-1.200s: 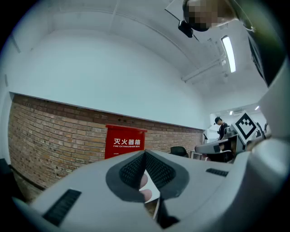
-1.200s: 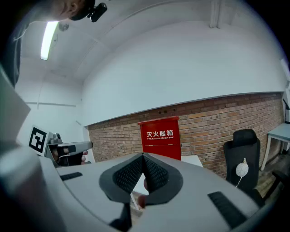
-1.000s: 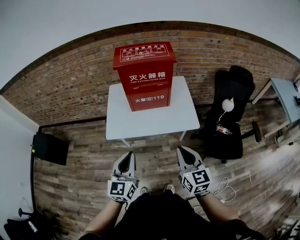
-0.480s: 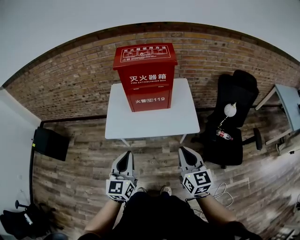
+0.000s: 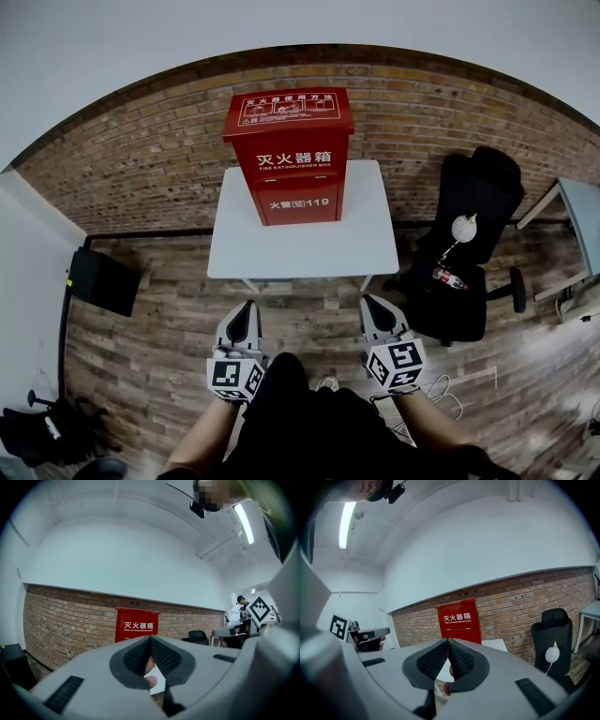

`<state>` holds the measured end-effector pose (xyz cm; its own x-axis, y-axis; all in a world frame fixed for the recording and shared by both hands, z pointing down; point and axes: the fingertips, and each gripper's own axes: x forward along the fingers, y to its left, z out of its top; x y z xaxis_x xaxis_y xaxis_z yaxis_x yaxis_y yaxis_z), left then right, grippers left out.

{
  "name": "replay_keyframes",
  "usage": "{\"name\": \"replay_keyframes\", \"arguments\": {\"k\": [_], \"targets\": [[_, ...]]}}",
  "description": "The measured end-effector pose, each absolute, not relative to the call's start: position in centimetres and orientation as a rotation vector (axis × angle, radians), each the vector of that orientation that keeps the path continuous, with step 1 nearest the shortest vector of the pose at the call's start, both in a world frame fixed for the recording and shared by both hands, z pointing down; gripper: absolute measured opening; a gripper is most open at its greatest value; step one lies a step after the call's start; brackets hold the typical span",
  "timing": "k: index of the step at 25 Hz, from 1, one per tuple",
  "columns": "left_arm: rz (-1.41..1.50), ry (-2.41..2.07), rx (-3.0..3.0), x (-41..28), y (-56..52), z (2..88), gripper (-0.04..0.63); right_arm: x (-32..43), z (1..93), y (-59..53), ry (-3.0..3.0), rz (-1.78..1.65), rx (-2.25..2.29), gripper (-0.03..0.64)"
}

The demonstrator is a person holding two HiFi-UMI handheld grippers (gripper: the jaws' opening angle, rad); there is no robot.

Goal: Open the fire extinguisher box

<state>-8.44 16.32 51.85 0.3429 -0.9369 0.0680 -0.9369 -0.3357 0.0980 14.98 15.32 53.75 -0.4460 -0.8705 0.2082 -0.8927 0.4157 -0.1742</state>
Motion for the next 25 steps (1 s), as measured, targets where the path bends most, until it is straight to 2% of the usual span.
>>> {"name": "replay_keyframes", "arguments": {"k": [13, 25], "targets": [[-0.023, -1.695, 2.530, -9.7, 5.1, 51.4, 0.023, 13.9, 53.7, 6.4, -2.562, 0.387, 1.639, 0.020], [-0.048, -1.647, 2.530, -14.7, -8.0, 51.1, 0.023, 9.7, 52.0, -6.7, -2.504, 0.359, 1.708, 0.020]]}}
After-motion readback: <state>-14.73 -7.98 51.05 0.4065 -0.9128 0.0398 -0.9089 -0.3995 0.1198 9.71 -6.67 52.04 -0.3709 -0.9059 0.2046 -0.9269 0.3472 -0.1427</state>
